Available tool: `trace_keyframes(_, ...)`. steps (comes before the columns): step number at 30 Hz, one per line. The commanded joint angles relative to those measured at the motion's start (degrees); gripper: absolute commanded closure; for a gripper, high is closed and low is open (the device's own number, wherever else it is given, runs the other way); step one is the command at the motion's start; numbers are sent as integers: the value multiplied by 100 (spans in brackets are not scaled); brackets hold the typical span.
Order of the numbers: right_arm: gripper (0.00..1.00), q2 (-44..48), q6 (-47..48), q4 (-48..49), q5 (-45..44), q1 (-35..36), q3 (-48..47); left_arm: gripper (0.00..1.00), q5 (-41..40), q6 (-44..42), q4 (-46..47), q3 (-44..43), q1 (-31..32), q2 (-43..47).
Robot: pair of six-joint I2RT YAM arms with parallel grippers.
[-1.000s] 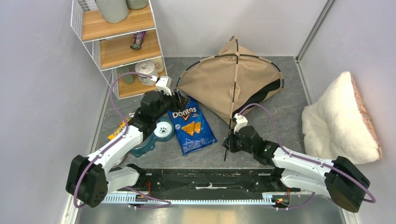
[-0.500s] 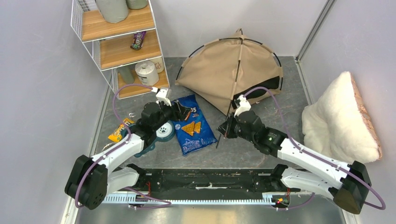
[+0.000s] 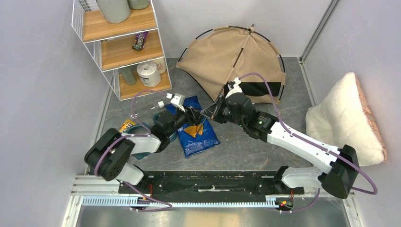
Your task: Set up the pet tent
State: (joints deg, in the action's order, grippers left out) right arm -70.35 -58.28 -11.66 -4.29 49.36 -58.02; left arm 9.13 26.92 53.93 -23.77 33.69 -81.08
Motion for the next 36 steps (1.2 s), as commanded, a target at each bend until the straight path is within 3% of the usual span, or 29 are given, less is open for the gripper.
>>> trace_keyframes(1,100,-124,-516,567,21,20,-534,32,-339,206,2282,-28,355,-850)
trace_keyframes(5,100,-229,-690,570,21,12,-722,31,-725,139,3511,-103,699,-1546)
trace_keyframes(10,100,-343,-786,591,84,12,-921,31,-1347,-819,3519,-383,1317,-1701)
trace_keyframes(24,100,-353,-939,296,-62,4,-1417,32,-2622,-2428,3519,-407,2236,-1110)
trace_keyframes(36,100,-278,-1182,208,228,-63,-1582,32,-2976,-3279,3519,-592,2352,-769)
